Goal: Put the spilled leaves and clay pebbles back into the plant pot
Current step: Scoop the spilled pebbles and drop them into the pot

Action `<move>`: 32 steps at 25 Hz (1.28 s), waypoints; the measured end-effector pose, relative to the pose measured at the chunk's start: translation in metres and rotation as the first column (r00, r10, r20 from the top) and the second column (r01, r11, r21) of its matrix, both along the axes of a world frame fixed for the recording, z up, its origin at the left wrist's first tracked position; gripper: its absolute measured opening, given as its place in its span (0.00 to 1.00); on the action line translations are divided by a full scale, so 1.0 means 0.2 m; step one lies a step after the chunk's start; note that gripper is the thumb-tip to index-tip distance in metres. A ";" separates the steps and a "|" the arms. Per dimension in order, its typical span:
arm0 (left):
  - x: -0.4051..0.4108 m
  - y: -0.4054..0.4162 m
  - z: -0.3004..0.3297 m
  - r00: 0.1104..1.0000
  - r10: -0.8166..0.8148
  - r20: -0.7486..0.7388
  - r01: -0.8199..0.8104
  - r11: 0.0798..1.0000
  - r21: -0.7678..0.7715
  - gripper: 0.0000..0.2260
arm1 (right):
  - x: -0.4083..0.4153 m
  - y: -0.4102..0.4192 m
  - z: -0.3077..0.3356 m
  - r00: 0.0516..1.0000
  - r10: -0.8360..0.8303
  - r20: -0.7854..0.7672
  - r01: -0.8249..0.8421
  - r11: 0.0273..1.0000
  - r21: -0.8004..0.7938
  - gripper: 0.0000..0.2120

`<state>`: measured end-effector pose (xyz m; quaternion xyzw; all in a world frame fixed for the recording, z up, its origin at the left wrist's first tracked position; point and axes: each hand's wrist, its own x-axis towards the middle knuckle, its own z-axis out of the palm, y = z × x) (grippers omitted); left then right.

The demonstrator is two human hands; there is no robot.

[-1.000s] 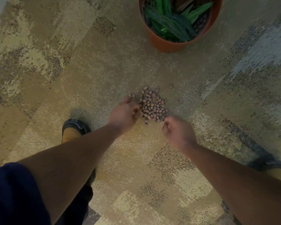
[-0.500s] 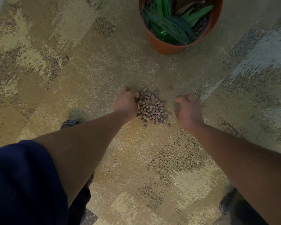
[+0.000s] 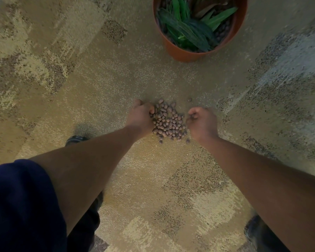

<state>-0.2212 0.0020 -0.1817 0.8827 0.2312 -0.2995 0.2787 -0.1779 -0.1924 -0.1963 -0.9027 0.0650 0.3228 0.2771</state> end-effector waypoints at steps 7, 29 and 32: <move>0.00 0.05 -0.03 0.999 0.042 -0.028 -0.043 0.999 -0.004 0.08 | -0.02 0.10 0.00 0.980 0.192 -0.043 -0.192 0.981 -0.004 0.10; 0.67 -0.01 0.52 0.680 0.181 0.711 -0.031 0.975 -0.218 0.07 | 0.53 0.24 0.55 0.900 -0.335 0.279 0.187 0.875 0.446 0.08; 0.82 0.04 0.47 0.768 0.003 0.640 0.029 0.999 -0.040 0.10 | 0.66 0.28 0.53 0.891 -0.350 0.290 0.191 0.866 0.462 0.13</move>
